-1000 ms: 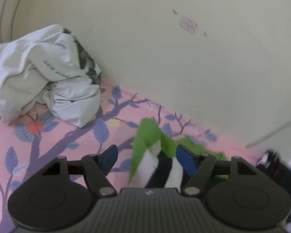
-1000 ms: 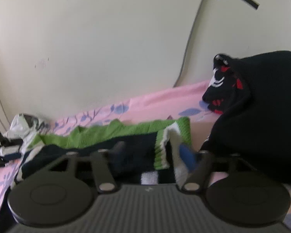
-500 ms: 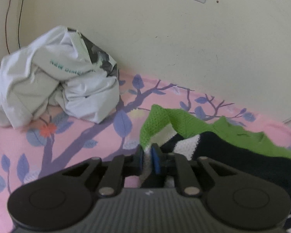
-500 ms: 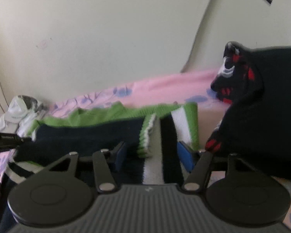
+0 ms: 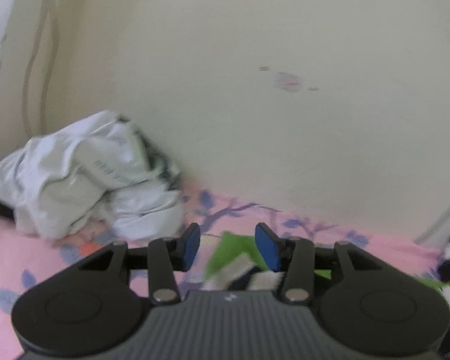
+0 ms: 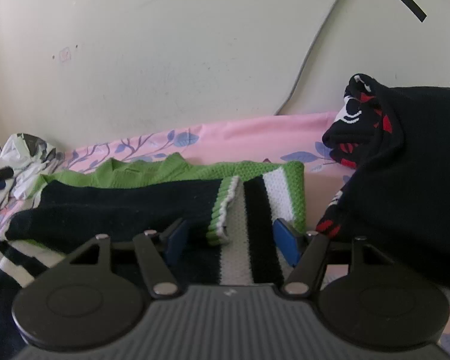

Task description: Fold small clothes

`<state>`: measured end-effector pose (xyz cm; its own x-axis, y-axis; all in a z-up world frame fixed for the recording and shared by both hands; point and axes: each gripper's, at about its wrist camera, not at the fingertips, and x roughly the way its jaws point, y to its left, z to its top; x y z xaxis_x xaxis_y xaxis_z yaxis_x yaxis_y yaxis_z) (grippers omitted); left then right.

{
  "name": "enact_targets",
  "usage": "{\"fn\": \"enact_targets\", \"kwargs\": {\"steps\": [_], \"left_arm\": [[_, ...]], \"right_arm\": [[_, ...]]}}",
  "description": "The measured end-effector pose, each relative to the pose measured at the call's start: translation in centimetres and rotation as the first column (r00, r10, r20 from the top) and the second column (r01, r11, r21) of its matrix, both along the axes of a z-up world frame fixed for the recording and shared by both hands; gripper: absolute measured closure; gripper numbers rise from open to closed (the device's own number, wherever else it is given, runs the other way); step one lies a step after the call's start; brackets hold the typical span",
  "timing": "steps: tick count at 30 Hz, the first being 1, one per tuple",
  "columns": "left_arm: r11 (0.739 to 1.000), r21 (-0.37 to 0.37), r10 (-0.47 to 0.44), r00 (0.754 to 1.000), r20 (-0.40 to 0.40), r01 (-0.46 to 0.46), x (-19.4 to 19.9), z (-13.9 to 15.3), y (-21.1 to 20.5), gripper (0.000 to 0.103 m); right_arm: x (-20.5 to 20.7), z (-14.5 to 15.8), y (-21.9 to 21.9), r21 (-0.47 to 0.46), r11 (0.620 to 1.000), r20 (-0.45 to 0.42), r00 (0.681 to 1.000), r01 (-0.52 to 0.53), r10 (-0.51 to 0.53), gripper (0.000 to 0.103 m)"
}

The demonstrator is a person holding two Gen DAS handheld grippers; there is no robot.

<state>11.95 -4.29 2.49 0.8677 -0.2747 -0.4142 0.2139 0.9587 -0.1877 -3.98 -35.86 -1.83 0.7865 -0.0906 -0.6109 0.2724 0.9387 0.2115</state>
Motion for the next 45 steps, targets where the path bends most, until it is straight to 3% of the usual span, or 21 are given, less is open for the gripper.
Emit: {"fn": "enact_targets", "kwargs": {"steps": [4,6,10,16,21,24,27,31,34,38,42,43,45], "left_arm": [[0.991,0.113,-0.071,0.997,0.005,0.070,-0.4,-0.5,-2.6,0.061],[0.983,0.158,-0.086,0.996,-0.033,0.090,0.0,-1.2,-3.4,0.061],[0.963,0.261,-0.028,0.987,-0.161,0.070,2.0,-2.7,-5.3,0.061],[0.943,0.331,0.010,0.991,-0.133,0.035,1.8,-3.2,-5.9,0.060],[0.955,0.295,0.010,0.989,-0.147,0.034,2.0,-3.0,-5.2,0.056],[0.967,0.253,0.009,0.979,-0.205,0.044,1.1,-2.2,-3.8,0.050],[0.980,0.182,-0.033,0.974,-0.223,0.075,-2.8,-0.7,-1.1,0.050],[0.975,0.208,-0.031,0.979,-0.200,0.074,-9.5,1.0,3.6,0.050],[0.974,0.219,-0.002,0.972,-0.234,0.054,-13.3,1.6,7.3,0.049],[0.981,0.195,0.034,0.962,-0.270,0.021,-17.6,2.1,11.5,0.049],[0.989,0.139,-0.010,0.952,-0.307,0.055,-20.7,1.9,14.1,0.049],[0.988,0.132,-0.030,0.950,-0.312,0.074,-21.3,1.7,14.3,0.049],[0.985,0.136,-0.059,0.946,-0.320,0.108,-21.8,1.2,14.1,0.049]], "right_arm": [[0.0,0.0,0.1,0.000,1.000,0.000,1.000,-0.004,0.004,0.042],[0.0,0.0,0.0,0.001,1.000,-0.001,1.000,-0.007,0.007,0.041],[0.1,0.0,0.0,0.001,1.000,-0.001,1.000,-0.012,0.012,0.040],[0.0,0.0,0.1,-0.003,1.000,-0.002,1.000,-0.011,0.011,0.039],[0.1,0.0,0.1,-0.006,1.000,-0.002,1.000,-0.013,0.013,0.038],[0.0,0.0,0.0,-0.004,1.000,0.000,1.000,-0.015,0.015,0.037],[0.0,0.0,0.0,-0.001,1.000,0.002,1.000,-0.016,0.016,0.036],[0.0,0.0,0.1,-0.004,1.000,0.002,1.000,-0.015,0.015,0.035],[-0.3,0.2,0.0,0.007,1.000,0.016,1.000,-0.028,0.027,0.032],[-2.3,1.2,-1.0,0.069,0.997,0.075,0.997,-0.032,0.027,0.034],[-5.5,2.9,-1.5,0.233,0.969,0.121,0.991,-0.086,0.059,0.043],[-6.6,3.3,-1.0,0.235,0.966,0.133,0.988,-0.110,0.080,0.044],[-8.8,4.0,1.0,0.147,0.979,0.107,0.986,-0.141,0.126,0.044]]}}
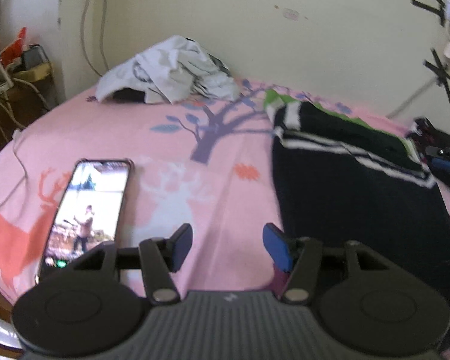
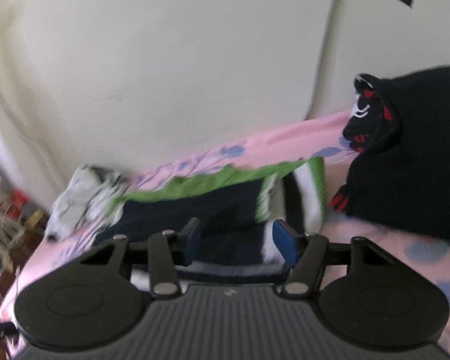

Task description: Fold small clothes

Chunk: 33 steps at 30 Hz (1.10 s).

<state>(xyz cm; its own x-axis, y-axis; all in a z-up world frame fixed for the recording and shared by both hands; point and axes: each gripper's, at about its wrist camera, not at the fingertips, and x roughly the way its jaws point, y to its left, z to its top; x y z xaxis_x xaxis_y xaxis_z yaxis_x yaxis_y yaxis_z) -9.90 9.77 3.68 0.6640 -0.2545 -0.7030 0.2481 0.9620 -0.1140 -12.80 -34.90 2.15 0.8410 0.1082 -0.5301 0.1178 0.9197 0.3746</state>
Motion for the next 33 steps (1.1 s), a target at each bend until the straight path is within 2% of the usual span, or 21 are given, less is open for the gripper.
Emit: {"fn": "enact_targets", "kwargs": {"steps": [2,3,10,18,24,26,28,31,33], "left_arm": [[0.999,0.007,-0.039,0.999,-0.016,0.039,-0.1,-0.7,-0.9,0.049],[0.998,0.011,-0.059,0.998,-0.021,0.060,-0.2,-1.1,-1.4,0.049],[0.984,0.030,-0.175,0.984,-0.013,0.175,-1.6,-2.3,-4.2,0.049],[0.976,0.041,-0.212,0.977,-0.030,0.213,-3.4,-2.9,-3.6,0.050],[0.971,0.048,-0.234,0.972,-0.034,0.236,-4.5,-2.9,-3.4,0.055],[0.968,0.056,-0.243,0.969,-0.036,0.245,-4.7,-2.9,-3.4,0.055],[0.968,0.055,-0.244,0.969,-0.044,0.247,-4.8,-2.8,-3.3,0.055],[0.967,0.033,-0.249,0.966,-0.065,0.251,-4.8,-2.5,-2.8,0.055],[0.965,-0.007,-0.261,0.961,-0.091,0.262,-4.9,-2.4,-2.4,0.056]], "right_arm": [[-2.2,0.1,2.7,-0.154,0.988,-0.043,0.999,-0.017,0.010,0.042],[-3.1,0.1,3.6,-0.199,0.980,-0.056,0.998,-0.018,0.007,0.040],[-7.5,-0.4,6.4,-0.330,0.944,-0.095,0.994,0.025,-0.060,0.035],[-9.2,-1.3,6.7,-0.341,0.938,-0.132,0.986,0.053,-0.103,0.033],[-9.7,-1.9,6.7,-0.344,0.937,-0.149,0.981,0.064,-0.121,0.033],[-10.1,-1.8,6.6,-0.334,0.940,-0.148,0.982,0.065,-0.121,0.033],[-11.1,-1.5,5.9,-0.266,0.963,-0.140,0.986,0.051,-0.091,0.033],[-14.3,-1.0,4.8,-0.065,0.997,-0.117,0.993,-0.033,0.025,0.039],[-16.6,-1.1,4.5,0.055,0.993,-0.113,0.988,-0.100,0.106,0.041]]}}
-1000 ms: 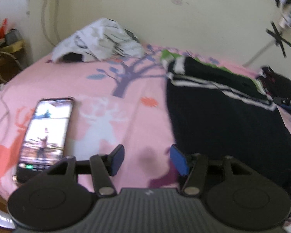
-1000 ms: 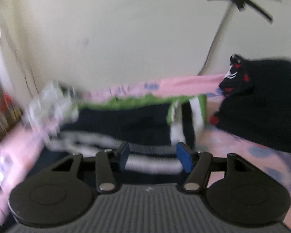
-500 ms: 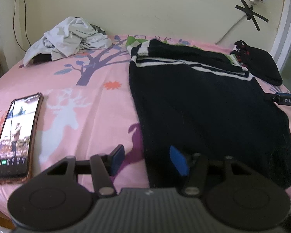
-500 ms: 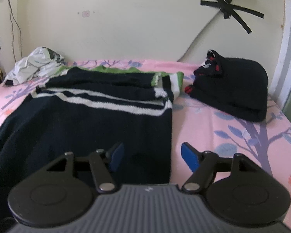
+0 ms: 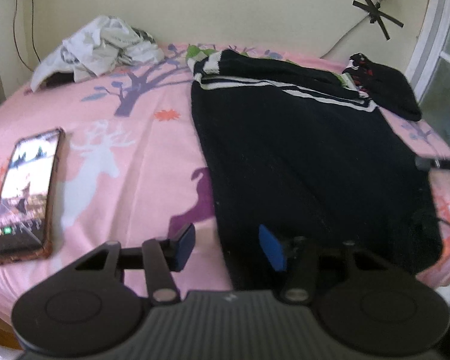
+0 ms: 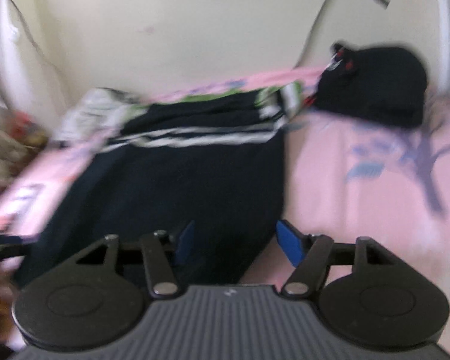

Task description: Fold small clothes

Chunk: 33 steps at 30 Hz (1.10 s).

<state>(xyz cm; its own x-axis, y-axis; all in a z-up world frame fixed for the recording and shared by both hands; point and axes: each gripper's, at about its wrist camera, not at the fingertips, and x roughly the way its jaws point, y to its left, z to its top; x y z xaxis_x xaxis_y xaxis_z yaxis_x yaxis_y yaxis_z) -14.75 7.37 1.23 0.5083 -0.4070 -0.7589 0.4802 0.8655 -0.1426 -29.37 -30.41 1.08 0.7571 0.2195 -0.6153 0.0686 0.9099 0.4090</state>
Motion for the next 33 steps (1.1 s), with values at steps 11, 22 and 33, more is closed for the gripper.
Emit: {"fn": "enact_targets", "kwargs": {"steps": [11,22,33], "left_arm": [[0.997,-0.027,-0.074,0.994,-0.078,0.072,-0.5,0.1,-0.9,0.076],[0.999,-0.027,-0.029,0.999,-0.016,0.029,-1.3,1.0,-0.1,0.093],[0.988,-0.153,0.017,0.999,-0.030,-0.021,-0.2,3.3,2.8,0.093]], "right_arm": [[-5.4,-0.7,3.6,0.130,0.987,-0.016,0.995,-0.095,0.097,0.051],[-1.8,2.2,8.0,-0.139,0.962,0.007,0.971,-0.234,0.237,0.032],[-2.9,2.3,0.1,-0.053,0.996,0.057,0.996,0.068,-0.065,0.103]]}}
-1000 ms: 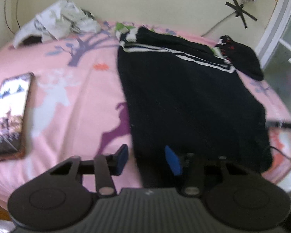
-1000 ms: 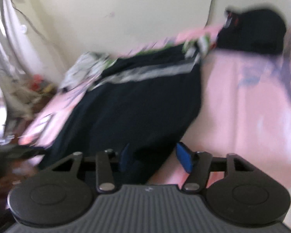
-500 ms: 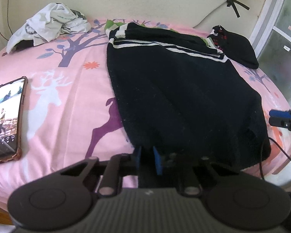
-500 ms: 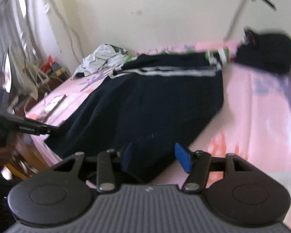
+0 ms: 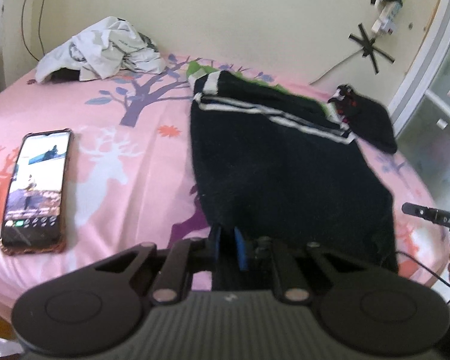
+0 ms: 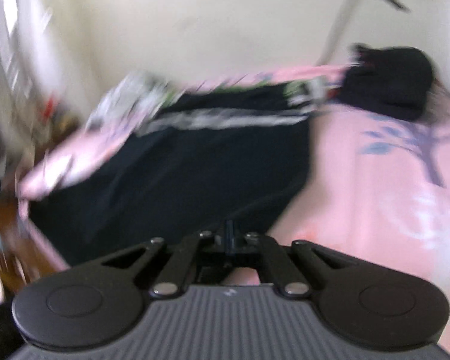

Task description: Fold small clothes

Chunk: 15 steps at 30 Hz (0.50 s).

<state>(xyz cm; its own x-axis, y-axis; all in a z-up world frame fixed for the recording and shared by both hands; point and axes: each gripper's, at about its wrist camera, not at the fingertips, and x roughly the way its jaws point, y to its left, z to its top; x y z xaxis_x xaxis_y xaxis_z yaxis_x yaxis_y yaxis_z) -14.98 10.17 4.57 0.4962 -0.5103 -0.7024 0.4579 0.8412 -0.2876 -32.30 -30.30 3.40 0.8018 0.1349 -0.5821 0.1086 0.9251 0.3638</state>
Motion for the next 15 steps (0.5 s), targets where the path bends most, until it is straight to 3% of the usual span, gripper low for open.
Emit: {"fn": "enact_targets", "kwargs": {"steps": [2,4,5,6,7,8,12,15], "left_arm": [[0.999,-0.046,-0.008,1.000,-0.005,0.008,0.7,0.6,0.0,0.093],[0.998,-0.066,-0.023,1.000,-0.002,0.022,1.2,1.2,-0.2,0.093],[0.998,-0.060,-0.026,1.000,0.002,0.027,1.2,1.2,-0.4,0.093],[0.998,-0.046,-0.030,1.000,0.002,0.031,1.1,1.1,-0.6,0.093],[0.999,-0.033,-0.031,1.000,-0.001,0.031,0.9,0.9,-0.8,0.093],[0.999,-0.020,-0.025,1.000,-0.007,0.025,0.7,0.6,-0.8,0.093],[0.999,-0.017,0.042,0.997,-0.058,-0.043,-0.3,-1.0,0.5,0.093],[0.997,-0.032,0.073,0.994,-0.086,-0.076,-0.9,-2.3,1.2,0.093]], "right_arm": [[-0.6,0.8,-1.3,0.010,0.999,0.050,0.998,0.035,-0.035,0.103],[-0.3,1.5,-1.2,-0.028,1.000,0.065,0.998,0.008,-0.006,0.103],[0.0,1.7,-0.6,-0.049,0.998,0.055,0.998,-0.036,0.039,0.096],[0.6,1.8,0.1,-0.064,0.994,0.046,0.995,-0.084,0.087,0.081],[1.2,1.7,1.0,-0.087,0.989,0.032,0.992,-0.116,0.119,0.054],[1.9,1.5,2.0,-0.107,0.980,0.018,0.986,-0.165,0.168,0.036],[4.1,0.1,6.1,-0.104,0.925,-0.088,0.930,-0.364,0.356,0.035],[4.2,-0.8,8.6,-0.128,0.880,-0.154,0.886,-0.458,0.438,0.035]]}}
